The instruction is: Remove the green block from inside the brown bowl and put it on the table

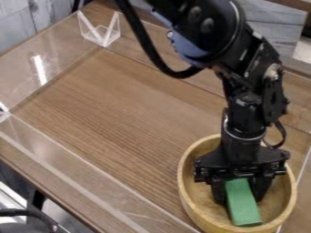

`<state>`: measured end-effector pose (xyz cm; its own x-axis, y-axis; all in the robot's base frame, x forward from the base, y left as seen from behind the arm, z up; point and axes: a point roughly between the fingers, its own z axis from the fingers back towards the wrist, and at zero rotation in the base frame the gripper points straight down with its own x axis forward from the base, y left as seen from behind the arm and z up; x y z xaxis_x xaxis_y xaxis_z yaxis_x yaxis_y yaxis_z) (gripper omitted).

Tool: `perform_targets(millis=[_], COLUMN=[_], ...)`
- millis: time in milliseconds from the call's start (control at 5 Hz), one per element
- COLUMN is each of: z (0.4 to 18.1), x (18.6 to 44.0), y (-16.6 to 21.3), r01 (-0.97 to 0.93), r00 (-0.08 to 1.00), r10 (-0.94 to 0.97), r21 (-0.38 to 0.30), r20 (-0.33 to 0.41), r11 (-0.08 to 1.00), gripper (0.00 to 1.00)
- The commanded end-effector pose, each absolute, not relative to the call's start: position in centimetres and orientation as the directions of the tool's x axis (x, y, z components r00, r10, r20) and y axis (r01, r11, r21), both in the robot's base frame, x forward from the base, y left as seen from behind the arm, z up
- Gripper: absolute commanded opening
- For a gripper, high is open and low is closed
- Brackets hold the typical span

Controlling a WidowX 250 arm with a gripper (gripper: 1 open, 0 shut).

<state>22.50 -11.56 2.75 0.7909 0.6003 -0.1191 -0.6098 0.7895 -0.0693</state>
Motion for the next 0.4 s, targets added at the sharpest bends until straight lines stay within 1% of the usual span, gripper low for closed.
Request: perform_targets(millis=[0, 200], z=[3.63, 4.05], x=[23.18, 22.86], y=[-11.56, -11.41], r01=[-0.609, -0.598], r00=[0.792, 0.800], r10=[0.600, 0.587], r21=[-0.097, -0.082], r20=[-0.110, -0.125], r11=[0.787, 0.797], gripper=[0.00, 0.00])
